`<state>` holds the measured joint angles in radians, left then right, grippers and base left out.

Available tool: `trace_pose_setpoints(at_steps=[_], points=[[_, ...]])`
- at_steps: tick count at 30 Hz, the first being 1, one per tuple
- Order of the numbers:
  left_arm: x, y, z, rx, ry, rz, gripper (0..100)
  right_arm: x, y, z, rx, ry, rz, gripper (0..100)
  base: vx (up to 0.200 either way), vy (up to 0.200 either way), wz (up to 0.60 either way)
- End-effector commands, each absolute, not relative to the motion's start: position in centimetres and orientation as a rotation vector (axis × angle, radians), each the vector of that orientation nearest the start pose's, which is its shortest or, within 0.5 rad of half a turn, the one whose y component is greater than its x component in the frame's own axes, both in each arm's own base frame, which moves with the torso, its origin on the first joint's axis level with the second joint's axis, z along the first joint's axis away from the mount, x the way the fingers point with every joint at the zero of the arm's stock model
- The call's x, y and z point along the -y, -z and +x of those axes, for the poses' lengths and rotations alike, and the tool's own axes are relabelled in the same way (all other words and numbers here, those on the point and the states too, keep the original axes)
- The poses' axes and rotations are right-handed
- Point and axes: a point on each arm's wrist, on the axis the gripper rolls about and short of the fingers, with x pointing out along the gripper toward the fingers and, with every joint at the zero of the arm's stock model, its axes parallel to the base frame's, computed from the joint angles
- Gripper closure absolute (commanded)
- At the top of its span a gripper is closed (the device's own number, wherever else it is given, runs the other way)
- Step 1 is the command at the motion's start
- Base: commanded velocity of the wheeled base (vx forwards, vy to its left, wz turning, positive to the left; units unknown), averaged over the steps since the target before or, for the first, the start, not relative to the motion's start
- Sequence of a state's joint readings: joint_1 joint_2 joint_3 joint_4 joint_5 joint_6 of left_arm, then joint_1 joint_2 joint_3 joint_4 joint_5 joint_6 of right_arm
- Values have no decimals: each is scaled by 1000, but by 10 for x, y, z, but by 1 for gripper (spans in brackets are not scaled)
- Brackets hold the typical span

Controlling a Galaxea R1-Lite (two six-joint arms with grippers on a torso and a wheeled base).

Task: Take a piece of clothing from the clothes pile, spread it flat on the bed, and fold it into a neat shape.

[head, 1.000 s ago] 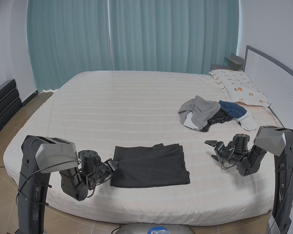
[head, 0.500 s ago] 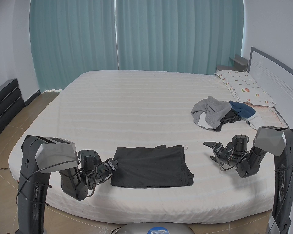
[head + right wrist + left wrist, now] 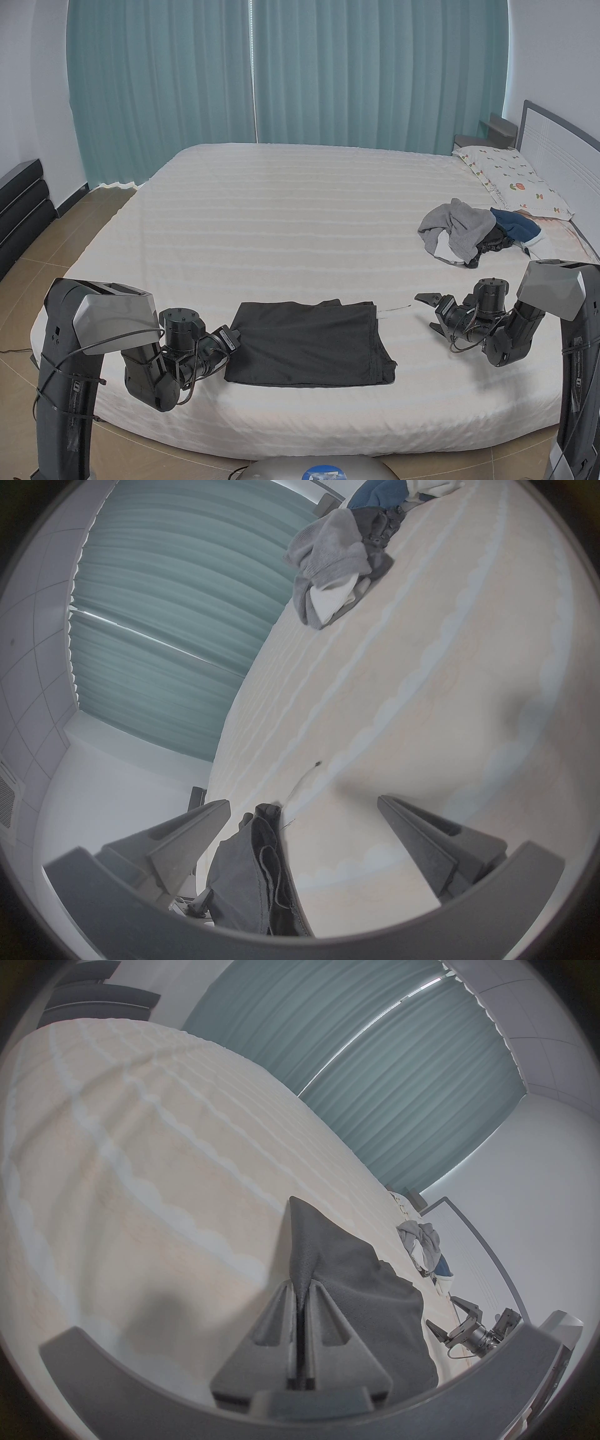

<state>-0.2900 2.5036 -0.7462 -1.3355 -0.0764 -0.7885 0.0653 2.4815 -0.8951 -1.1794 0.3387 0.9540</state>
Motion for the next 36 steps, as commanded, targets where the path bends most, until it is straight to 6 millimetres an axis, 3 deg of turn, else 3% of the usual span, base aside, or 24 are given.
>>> trace_pose_setpoints(at_steps=[1, 8, 22, 27, 31, 36], points=[[109, 50, 359, -546, 174, -721, 100, -35, 29, 401, -564, -180, 984, 0, 0, 200, 0], [109, 51, 358, -552, 172, -720, 100, -50, 27, 391, -601, -208, 976, 0, 0, 200, 0], [110, 51, 358, -553, 173, -720, 100, -51, 27, 390, -587, -218, 974, 0, 0, 200, 0], [111, 52, 356, -557, 175, -718, 100, -68, 28, 380, -623, -251, 961, 0, 0, 200, 0], [111, 52, 355, -561, 174, -717, 100, -67, 31, 379, -616, -252, 957, 0, 0, 200, 0], [111, 54, 352, -575, 174, -708, 100, -67, 31, 379, -618, -253, 955, 0, 0, 0, 0]])
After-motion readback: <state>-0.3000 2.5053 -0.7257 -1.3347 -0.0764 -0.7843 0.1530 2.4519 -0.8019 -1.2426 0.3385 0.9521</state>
